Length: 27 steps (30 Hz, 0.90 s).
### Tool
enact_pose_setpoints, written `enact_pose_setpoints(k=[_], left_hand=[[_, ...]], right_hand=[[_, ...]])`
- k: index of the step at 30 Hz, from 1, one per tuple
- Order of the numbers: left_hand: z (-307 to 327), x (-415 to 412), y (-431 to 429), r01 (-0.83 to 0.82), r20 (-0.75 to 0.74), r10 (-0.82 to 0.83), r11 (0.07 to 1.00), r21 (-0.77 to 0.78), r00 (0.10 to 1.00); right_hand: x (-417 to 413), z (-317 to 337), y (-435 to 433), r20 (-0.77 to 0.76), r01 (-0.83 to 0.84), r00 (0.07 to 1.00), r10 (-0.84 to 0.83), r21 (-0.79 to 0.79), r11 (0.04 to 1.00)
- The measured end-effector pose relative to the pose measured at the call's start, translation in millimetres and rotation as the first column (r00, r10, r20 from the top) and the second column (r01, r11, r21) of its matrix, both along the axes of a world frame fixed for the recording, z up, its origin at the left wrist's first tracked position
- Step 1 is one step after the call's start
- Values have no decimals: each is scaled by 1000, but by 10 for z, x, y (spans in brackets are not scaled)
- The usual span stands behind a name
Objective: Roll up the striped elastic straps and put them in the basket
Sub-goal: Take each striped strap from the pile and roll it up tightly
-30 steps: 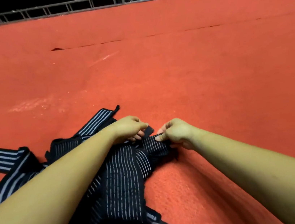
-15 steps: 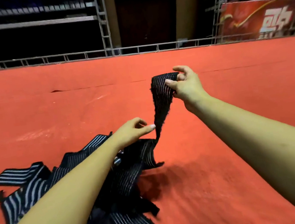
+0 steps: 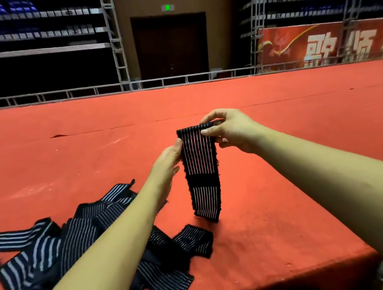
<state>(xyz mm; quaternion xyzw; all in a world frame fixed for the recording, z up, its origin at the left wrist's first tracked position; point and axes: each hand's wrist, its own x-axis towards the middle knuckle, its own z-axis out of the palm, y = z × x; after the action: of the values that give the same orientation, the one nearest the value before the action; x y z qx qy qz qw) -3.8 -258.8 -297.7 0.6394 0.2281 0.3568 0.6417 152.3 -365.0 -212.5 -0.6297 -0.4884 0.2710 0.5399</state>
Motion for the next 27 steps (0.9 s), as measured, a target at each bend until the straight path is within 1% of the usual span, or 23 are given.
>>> enact_pose_setpoints(k=[3,6,8,10,13,14,15,16,17,18,19,20,23,25,26,27], left_hand=[[104,70,-76,-3,84,-3,998,68,996],[103,121,-104,-16,102,2,991,136,995],[104,142,-135,-4,95,-12,985,170,995],[89,145,-170,21,76,-35,982,186,997],[30,173,-151,35,6,-37,972,231,999],[14,184,-153,49,-6,-49,976,213,999],[0,199,-153,72,4,-74,985,156,997],[-6,218,-143,103,31,-104,993,53,994],[-22,244,-116,144,70,-139,987,-69,988],[-48,272,-80,170,114,-153,973,-154,982],[-82,309,-32,187,151,-159,963,-194,976],[-113,336,4,190,153,-163,964,-185,975],[-217,421,33,246,72,-240,966,-79,968],[-263,486,33,307,27,-307,952,-11,951],[-280,509,35,320,13,-320,947,24,947],[-301,530,43,306,-7,-306,950,61,952]], right_hand=[[-15,27,-127,63,-39,997,41,-43,998],[19,35,-185,-16,-73,997,73,-43,996],[93,26,-177,-22,-68,997,68,-33,997],[185,8,-136,29,-56,998,58,-39,998],[280,-42,-62,216,-19,975,49,-139,990],[291,-57,-35,248,-12,968,50,-150,989],[299,-73,-8,228,-24,972,58,-149,989],[302,-85,19,152,-54,985,75,-137,989],[310,-97,49,28,-108,993,111,-113,988],[313,-100,70,-102,-169,982,161,-80,982],[333,-112,100,-198,-224,958,210,-54,973],[348,-116,123,-248,-269,936,251,-41,962],[370,-102,153,-221,-383,904,367,-33,923],[440,-77,167,-232,-433,883,408,-67,899],[493,-58,167,-204,-423,895,397,-100,901],[551,-43,165,-103,-378,925,366,-159,912]])
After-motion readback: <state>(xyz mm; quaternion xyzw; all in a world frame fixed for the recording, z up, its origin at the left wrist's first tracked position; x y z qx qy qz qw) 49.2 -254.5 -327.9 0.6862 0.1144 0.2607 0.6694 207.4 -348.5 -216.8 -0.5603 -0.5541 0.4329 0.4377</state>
